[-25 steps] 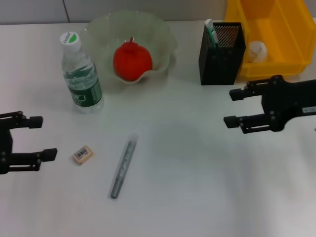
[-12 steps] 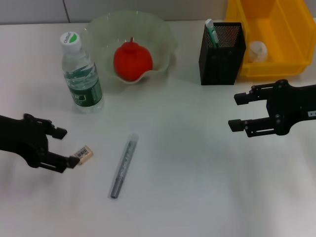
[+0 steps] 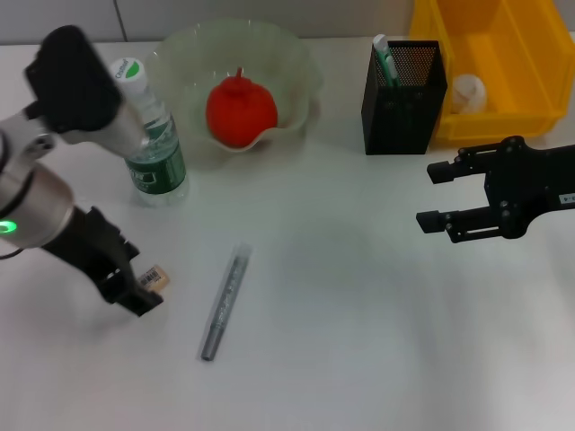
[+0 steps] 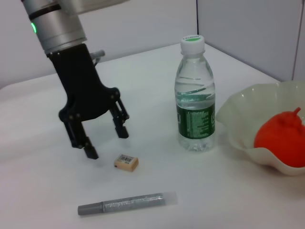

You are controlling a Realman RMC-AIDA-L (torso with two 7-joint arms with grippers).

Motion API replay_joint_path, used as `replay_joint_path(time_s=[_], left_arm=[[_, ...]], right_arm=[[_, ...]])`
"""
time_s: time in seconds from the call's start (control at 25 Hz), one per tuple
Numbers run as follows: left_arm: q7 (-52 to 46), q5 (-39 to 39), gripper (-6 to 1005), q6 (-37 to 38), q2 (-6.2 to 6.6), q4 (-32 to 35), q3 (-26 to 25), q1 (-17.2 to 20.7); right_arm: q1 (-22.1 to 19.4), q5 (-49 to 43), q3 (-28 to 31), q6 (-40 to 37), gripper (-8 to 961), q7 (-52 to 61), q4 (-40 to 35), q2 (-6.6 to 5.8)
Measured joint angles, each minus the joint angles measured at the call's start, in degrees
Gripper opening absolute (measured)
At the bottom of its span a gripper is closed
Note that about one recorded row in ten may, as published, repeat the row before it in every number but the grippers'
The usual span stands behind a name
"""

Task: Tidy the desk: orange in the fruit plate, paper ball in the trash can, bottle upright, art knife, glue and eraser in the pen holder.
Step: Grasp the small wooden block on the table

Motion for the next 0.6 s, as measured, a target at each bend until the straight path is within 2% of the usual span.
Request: replay_joint_path(time_s=[0.16, 0.6], left_arm=[[-3.18, 2.82, 735, -2.3, -0.06, -0.43, 3.38, -0.97], [-4.32, 3.86, 734, -6.34, -0.23, -7.32, 3.85, -2.91]], right_arm=[[0.03, -0.03, 0.0, 0.08, 703, -0.08, -0.01, -0.06], [0.22, -0.04, -1.37, -0.32, 703, -0.98, 0.14, 0.01]])
